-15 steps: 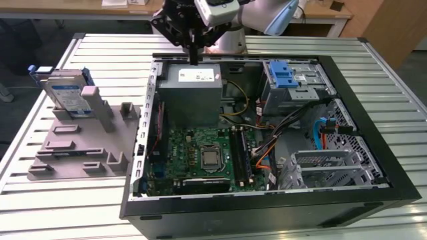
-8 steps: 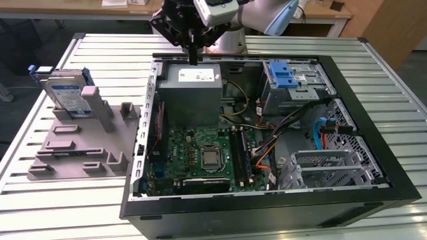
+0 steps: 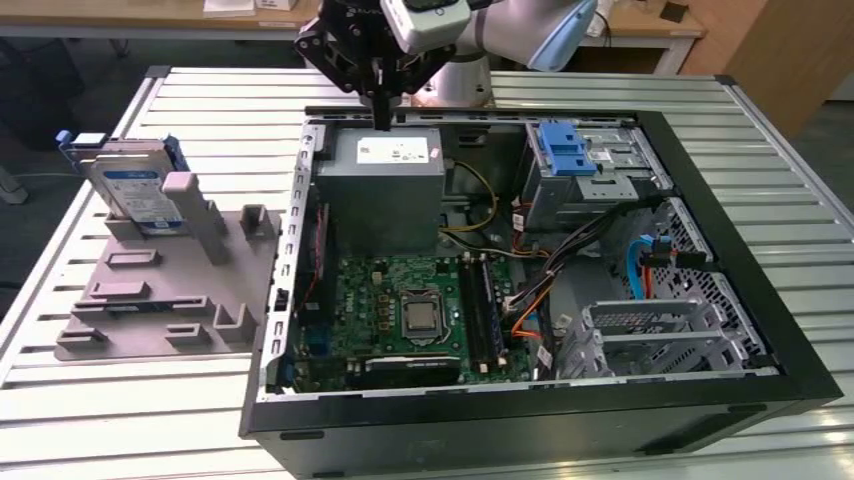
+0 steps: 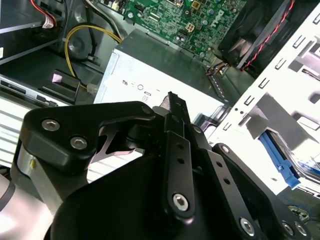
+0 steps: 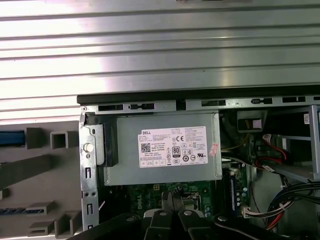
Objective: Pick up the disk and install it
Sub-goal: 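Reach for the disk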
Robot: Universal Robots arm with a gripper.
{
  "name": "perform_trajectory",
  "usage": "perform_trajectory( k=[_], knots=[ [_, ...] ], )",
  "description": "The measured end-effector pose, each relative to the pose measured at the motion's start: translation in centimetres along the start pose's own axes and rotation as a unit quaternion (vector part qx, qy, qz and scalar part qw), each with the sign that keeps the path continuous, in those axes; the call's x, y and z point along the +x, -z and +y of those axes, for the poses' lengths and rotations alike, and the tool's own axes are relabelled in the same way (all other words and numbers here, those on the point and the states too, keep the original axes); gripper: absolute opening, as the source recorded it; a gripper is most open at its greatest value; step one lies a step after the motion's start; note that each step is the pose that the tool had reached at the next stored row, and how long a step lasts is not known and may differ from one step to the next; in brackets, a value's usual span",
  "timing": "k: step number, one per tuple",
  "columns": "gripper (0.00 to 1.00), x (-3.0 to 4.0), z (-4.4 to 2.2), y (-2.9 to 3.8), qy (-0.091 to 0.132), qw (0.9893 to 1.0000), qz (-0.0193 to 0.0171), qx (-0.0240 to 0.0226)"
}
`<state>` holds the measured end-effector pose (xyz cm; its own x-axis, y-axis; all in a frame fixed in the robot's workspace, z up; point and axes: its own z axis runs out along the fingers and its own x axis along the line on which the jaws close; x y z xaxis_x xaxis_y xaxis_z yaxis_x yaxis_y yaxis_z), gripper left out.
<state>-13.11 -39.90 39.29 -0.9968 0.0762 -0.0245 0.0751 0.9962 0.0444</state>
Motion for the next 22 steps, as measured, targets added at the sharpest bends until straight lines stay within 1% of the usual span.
perform_trajectory(
  k=[10, 22],
  knots=[
    [0.11, 0.85, 0.0, 0.0, 0.0, 1.0, 0.0, 0.0],
    [0.11, 2.57, 0.1, 0.02, 0.0, 1.0, 0.0, 0.0]
  ],
)
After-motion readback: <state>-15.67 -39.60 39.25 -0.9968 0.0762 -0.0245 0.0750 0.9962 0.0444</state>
